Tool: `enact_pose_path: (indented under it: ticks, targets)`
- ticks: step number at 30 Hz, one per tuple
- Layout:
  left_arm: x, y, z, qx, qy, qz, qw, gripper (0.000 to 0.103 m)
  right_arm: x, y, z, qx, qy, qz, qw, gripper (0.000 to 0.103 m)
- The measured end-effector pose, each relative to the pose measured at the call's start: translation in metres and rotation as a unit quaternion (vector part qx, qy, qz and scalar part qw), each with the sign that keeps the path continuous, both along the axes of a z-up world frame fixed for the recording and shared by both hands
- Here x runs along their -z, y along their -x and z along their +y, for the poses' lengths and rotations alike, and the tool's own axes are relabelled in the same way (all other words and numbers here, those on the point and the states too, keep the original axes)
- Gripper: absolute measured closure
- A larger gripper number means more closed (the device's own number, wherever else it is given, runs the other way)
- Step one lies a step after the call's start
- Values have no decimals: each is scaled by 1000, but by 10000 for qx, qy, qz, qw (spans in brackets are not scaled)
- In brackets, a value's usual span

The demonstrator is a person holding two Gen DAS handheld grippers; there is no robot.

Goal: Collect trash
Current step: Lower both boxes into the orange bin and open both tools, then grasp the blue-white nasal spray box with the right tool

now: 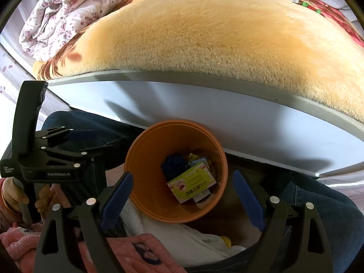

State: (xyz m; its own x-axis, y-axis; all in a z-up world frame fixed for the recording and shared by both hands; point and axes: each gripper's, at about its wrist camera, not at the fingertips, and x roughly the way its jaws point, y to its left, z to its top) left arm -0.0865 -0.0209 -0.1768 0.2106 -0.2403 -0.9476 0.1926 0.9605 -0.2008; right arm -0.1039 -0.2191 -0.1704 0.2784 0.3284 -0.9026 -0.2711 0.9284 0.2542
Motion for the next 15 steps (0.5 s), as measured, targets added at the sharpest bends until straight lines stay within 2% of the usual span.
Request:
enact_pose_path:
  ticks: [10, 15]
  targets:
    - [-2, -1, 0, -23, 6, -34, 10000, 27, -5, 2, -1, 12, 6, -62, 10000, 16]
    - [-16, 1, 0, -29, 33, -155, 9999, 27, -20, 3, -4, 35, -52, -229, 9997, 16]
